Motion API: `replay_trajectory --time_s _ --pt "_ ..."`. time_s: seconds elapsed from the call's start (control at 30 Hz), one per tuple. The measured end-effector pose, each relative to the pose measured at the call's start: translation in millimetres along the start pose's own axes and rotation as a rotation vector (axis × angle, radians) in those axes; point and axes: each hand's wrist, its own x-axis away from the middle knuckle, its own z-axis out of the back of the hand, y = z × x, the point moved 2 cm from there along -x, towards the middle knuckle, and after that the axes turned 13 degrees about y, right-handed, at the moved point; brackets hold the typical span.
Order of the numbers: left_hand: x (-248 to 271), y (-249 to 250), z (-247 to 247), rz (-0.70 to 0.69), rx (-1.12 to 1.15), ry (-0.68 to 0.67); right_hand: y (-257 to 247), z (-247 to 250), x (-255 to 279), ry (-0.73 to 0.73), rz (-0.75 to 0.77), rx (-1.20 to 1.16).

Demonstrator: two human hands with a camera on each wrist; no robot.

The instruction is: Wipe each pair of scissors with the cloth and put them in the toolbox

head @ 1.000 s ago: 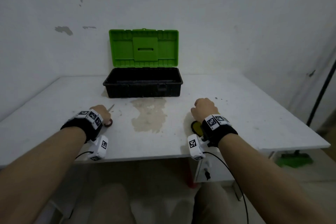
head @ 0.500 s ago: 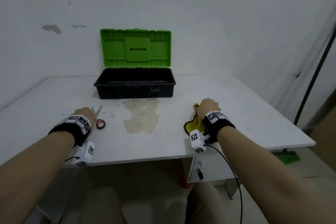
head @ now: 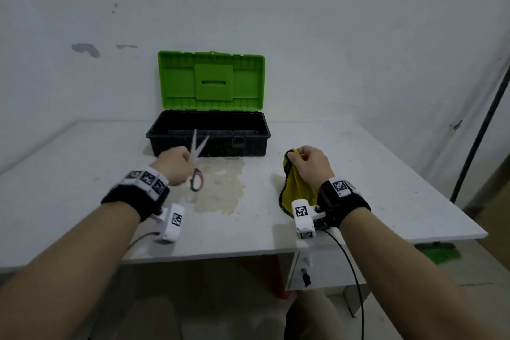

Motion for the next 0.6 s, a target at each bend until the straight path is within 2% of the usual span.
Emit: replay_trajectory --time_s 0.13,0.2,0.3,0.37,0.47,0.6 --pt "32 32 -32 -0.007 0.303 -0.076 -23 4 14 -0.092 0.115 -0.197" --pt "49 40 -48 -0.021 0.371 -0.103 -29 5 21 -0.192 0.103 -0.248" --pt "61 42 -67 -0.017 0.430 -0.112 -33 7 32 -0.416 0.048 -0.403" --pt "66 43 -75 -0.034 0.455 -0.104 -33 8 37 -0.470 0.097 -0.401" --pt "71 49 -84 -0.073 0.486 -0.101 -35 6 40 -0.329 0.289 -0.248" --pt "77 57 -95 -0.122 0.515 -0.158 -35 -4 42 -0.092 0.388 -0.130"
